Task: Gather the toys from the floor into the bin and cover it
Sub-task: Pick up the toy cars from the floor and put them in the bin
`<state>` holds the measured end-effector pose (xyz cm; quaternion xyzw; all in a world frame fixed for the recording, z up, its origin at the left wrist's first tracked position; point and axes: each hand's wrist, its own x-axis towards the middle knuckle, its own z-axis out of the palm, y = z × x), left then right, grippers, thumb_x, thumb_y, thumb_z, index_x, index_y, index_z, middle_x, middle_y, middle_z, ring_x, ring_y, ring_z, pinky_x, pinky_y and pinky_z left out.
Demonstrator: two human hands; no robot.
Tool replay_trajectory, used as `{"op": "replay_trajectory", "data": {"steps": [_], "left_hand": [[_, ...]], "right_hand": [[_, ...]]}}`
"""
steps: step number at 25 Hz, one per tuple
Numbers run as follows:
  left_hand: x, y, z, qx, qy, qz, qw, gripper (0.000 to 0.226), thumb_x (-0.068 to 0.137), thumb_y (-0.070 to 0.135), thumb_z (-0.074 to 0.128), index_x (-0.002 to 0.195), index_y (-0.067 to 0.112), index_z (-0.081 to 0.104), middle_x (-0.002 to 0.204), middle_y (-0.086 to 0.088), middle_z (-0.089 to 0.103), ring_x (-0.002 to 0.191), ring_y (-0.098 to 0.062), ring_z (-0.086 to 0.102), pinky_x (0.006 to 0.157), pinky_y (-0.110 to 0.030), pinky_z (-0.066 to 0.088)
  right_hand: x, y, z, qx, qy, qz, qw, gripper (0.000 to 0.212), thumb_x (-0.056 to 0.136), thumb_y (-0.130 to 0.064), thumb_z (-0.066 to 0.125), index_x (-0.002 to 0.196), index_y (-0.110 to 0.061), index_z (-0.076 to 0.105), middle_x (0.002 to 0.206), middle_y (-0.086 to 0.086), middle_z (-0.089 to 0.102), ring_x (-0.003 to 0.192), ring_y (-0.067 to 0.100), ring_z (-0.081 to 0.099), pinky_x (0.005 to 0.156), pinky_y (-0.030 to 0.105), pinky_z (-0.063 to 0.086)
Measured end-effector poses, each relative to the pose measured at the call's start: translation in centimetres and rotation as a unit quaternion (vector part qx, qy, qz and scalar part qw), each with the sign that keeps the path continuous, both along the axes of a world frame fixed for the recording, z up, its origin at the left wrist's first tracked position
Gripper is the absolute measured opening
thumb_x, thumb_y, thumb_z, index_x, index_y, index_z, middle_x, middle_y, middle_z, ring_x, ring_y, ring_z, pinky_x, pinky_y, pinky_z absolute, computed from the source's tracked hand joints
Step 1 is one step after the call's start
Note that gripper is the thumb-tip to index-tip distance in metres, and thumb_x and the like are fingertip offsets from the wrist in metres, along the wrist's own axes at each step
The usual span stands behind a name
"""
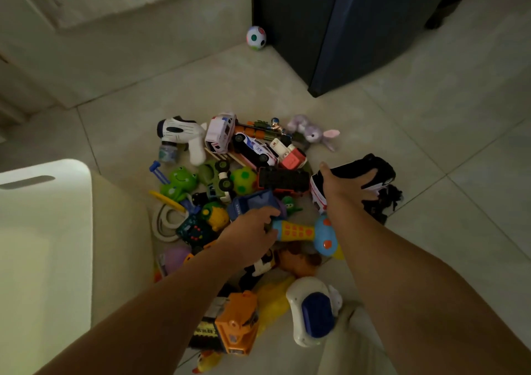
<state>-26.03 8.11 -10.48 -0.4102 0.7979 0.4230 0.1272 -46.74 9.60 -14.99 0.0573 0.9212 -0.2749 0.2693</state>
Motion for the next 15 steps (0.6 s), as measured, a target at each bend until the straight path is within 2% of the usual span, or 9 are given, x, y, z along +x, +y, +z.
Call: {"op": "replay_trajectory", "data": {"steps": [2, 4, 7, 11, 15], "left_hand": [[0.0, 0.2, -0.4, -0.003, -0.002, 0.003, 1.0, 0.046, 0.098, 0.027, 0.048, 0.143, 0.029, 0.038, 0.136, -0.004, 0.053, 0.107, -0.022, 0.06, 0.086, -0.041, 0.055], [0.1, 0.5, -0.5, -0.002, 0.003, 0.005, 1.0, 0.046, 0.098, 0.026, 0.048, 0.143, 0.029, 0.038, 0.139, -0.003, 0.051, 0.11, -0.022, 0.059, 0.089, -0.039, 0.054], [0.8, 0.9, 0.2, -0.003, 0.017, 0.007, 1.0, 0.047, 0.099, 0.026, 0.048, 0.144, 0.03, 0.035, 0.143, -0.001, 0.047, 0.114, -0.02, 0.057, 0.091, -0.034, 0.052], [1.9, 1.0, 2.0, -0.003, 0.03, 0.024, 0.999, 0.048, 0.1, 0.027, 0.047, 0.146, 0.029, 0.033, 0.145, -0.001, 0.046, 0.117, -0.02, 0.056, 0.091, -0.029, 0.05], [2.5, 0.5, 5.4, 0.008, 0.08, 0.127, 0.989, 0.046, 0.101, 0.037, 0.041, 0.144, 0.024, 0.036, 0.138, 0.0, 0.052, 0.115, -0.02, 0.056, 0.082, -0.026, 0.045]], "right_hand": [[-0.2, -0.4, -0.2, 0.031, -0.002, 0.033, 0.999, 0.117, 0.067, -0.073, 0.065, 0.152, -0.036, -0.008, 0.159, 0.022, -0.013, 0.137, 0.054, 0.025, 0.103, 0.067, 0.032], [-0.4, -0.6, -0.2, 0.028, -0.008, 0.044, 0.999, 0.112, 0.069, -0.067, 0.067, 0.152, -0.035, -0.001, 0.157, 0.025, -0.013, 0.133, 0.054, 0.031, 0.101, 0.064, 0.037], [-0.4, -0.1, 0.5, -0.008, -0.016, 0.033, 0.999, 0.102, 0.07, -0.055, 0.068, 0.151, -0.036, 0.009, 0.155, 0.025, -0.001, 0.123, 0.052, 0.042, 0.095, 0.059, 0.045], [1.1, 1.7, 3.2, -0.091, 0.014, 0.028, 0.995, 0.094, 0.072, -0.049, 0.065, 0.15, -0.038, 0.014, 0.151, 0.02, 0.015, 0.112, 0.046, 0.051, 0.076, 0.045, 0.048], [4.7, 3.5, 7.6, -0.219, 0.073, 0.087, 0.969, 0.084, 0.076, -0.041, 0.066, 0.148, -0.04, 0.023, 0.143, 0.014, 0.031, 0.107, 0.03, 0.053, 0.076, 0.032, 0.046]]}}
